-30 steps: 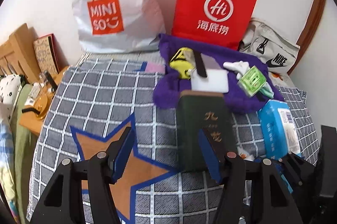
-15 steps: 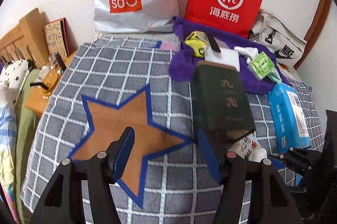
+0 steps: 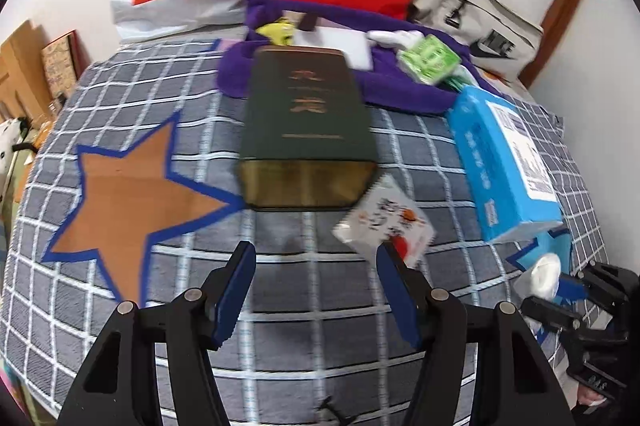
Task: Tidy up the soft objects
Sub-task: 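Grasp the tomato-print snack packet with the left tool while the right grasps the crumpled white plastic, then carry the snack packet and white plastic over the purple towel with both tools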
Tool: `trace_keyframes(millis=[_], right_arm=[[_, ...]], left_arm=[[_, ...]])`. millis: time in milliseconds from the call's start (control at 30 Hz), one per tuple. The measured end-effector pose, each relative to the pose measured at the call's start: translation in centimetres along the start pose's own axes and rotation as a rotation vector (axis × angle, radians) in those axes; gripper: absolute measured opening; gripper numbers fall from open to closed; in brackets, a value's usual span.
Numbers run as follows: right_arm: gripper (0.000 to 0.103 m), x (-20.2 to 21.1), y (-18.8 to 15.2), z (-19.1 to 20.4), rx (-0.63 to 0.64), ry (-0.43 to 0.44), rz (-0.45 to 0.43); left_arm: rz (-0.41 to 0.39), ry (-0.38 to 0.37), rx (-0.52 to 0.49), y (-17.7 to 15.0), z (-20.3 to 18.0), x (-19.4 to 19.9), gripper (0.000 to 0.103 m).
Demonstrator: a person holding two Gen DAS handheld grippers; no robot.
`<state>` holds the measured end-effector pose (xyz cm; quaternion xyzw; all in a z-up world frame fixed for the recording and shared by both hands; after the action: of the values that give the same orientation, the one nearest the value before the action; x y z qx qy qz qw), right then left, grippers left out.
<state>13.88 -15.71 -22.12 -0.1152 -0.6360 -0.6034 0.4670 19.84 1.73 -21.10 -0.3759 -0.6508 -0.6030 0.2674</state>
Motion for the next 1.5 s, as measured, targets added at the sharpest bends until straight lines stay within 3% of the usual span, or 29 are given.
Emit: trace_keyframes(millis=[133, 300, 433, 600, 700, 800, 1067, 1300, 1500], right_arm=[[0.027, 0.1, -1.3, -2.5, -0.048, -0.021, 0.006], [0.027, -0.7, -2.5, -3.6, -0.066, -0.001, 0.022], [0.027, -1.3, -2.8, -3.9, -0.08, 0.018, 0.019], [0.028, -1.4, -2.9, -4.3, -0.101, 0.044, -0.003], [0.028, -1.4, -2.9, -4.5, -0.109, 0.055, -0.016], [0.028, -1.4, -3.0, -4.4, -0.104, 0.05, -0.02], [0.028, -1.6, -3.0, -4.1, -0.087, 0.018, -0.033], [0.028, -1.4, -3.1, -4.1, -0.099, 0.008, -0.033], [0.028, -0.8, -3.4, -3.7, -0.099, -0.02, -0.012]], left_arm=[[0.005, -0.053, -0.013, -0.1, -1.8, -1.5, 0.066], [0.049, -0.05, -0.041, -0.4, -3.4, -3.9, 0.066], [0.04, -0.033, -0.068, -0.2, -4.4, -4.9, 0.077], [0.001, 0.053, -0.17, -0.4, -6.0, -5.7, 0.077], [-0.022, 0.05, -0.18, -0.6, -6.3, -5.6, 0.076], [-0.033, 0.041, -0.182, -0.5, -6.2, -5.2, 0.063], [-0.032, 0.006, -0.204, -0.7, -6.8, -4.7, 0.041], [-0.004, -0.066, -0.167, -1.7, -6.5, -3.7, 0.035], [0.007, -0.084, -0.096, -2.7, -5.6, -2.4, 0.034]])
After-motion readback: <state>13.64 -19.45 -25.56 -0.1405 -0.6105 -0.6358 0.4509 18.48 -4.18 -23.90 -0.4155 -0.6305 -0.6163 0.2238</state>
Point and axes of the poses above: each gripper's, at about its wrist camera, not at the fingertips, and x roughly against the way its jaws point, z to its left, y to its top, the point moved 6 cm from there along -x, roughly the way its jaws point, and after that the axes turned 5 degrees about -z, right-handed, at the moved point
